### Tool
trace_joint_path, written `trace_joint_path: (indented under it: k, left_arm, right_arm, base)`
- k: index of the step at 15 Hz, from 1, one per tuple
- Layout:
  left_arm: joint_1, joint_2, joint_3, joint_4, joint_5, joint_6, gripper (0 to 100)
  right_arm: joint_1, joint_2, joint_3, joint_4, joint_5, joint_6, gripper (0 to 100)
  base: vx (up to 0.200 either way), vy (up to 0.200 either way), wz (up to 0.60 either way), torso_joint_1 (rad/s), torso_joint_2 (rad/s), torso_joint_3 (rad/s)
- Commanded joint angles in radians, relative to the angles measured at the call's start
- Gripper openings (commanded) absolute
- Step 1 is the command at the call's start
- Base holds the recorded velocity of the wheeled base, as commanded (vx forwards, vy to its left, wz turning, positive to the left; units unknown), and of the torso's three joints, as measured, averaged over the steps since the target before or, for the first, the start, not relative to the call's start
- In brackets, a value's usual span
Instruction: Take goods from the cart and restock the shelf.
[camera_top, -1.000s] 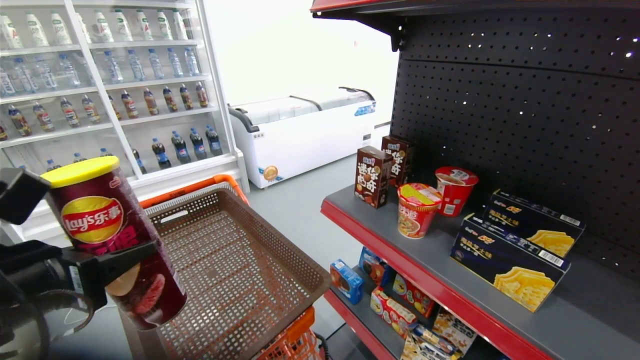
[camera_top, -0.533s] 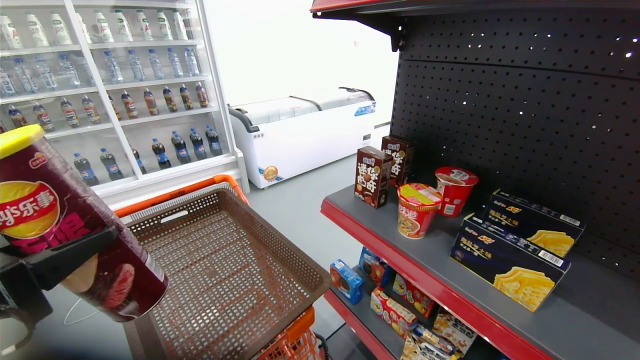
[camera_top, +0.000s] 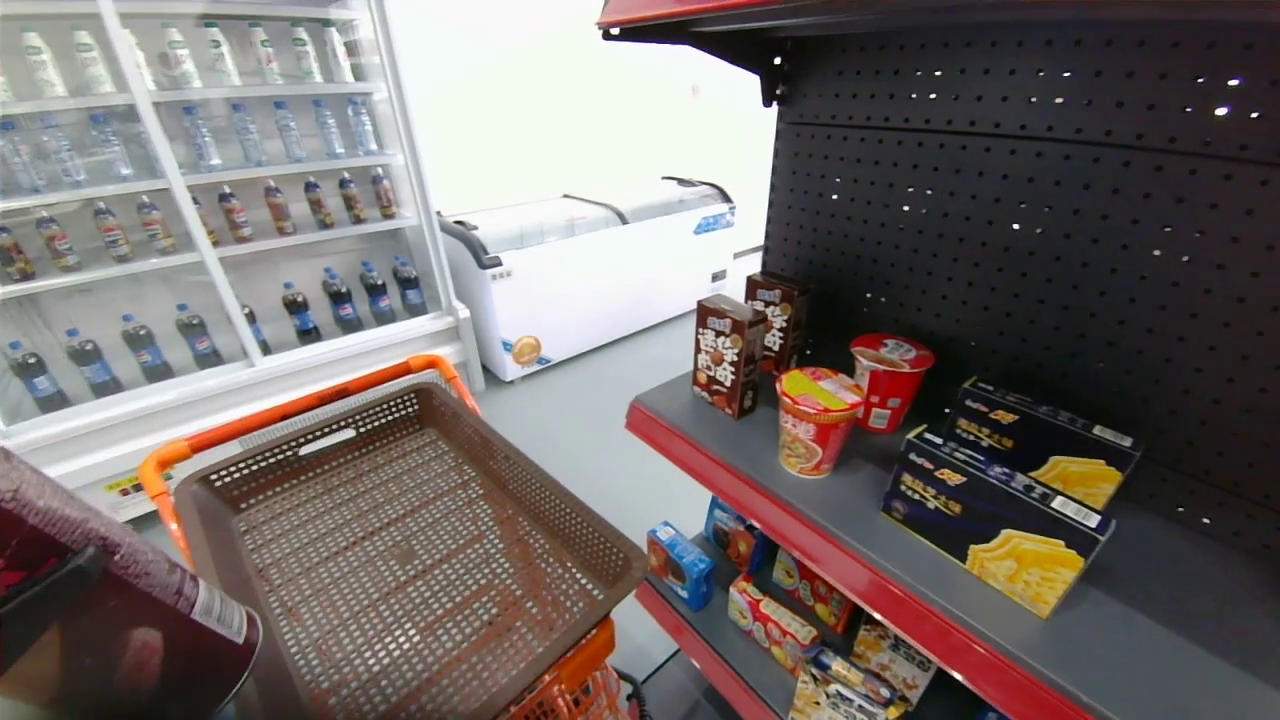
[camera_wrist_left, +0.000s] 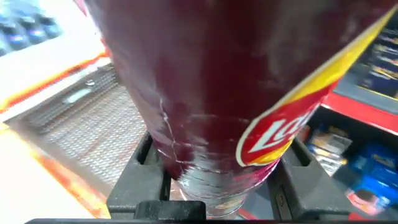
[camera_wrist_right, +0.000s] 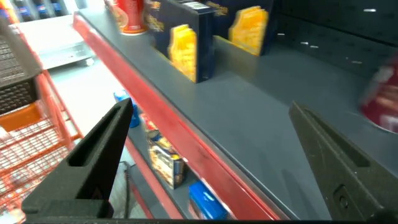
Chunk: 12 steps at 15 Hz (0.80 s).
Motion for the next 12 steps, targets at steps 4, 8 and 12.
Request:
trace_joint_path:
  k: [4,8,12]
  left_arm:
    - [0.004,-0.202,-0.014,0.200,0.015,-0.002,0]
    - [0.004,-0.196,-0.011,0.198,0.017,-0.004,0]
    - [0.000,-0.196,-0.003,0.200,0.006,-0.021,0]
  right_arm:
    - [0.000,0.001,0.000,0.001,0.000,-0.001,100]
    - [0.000,0.001,0.000,0.001,0.000,-0.001,100]
    - [0.000,0.001,0.000,0.001,0.000,-0.001,100]
  base:
    - [0.000,0.000,-0.60,0.006,0.00,0.004]
    - [0.000,0.000,-0.60,0.001,0.00,0.005]
    - [0.000,0.000,-0.60,0.001,0.00,0.004]
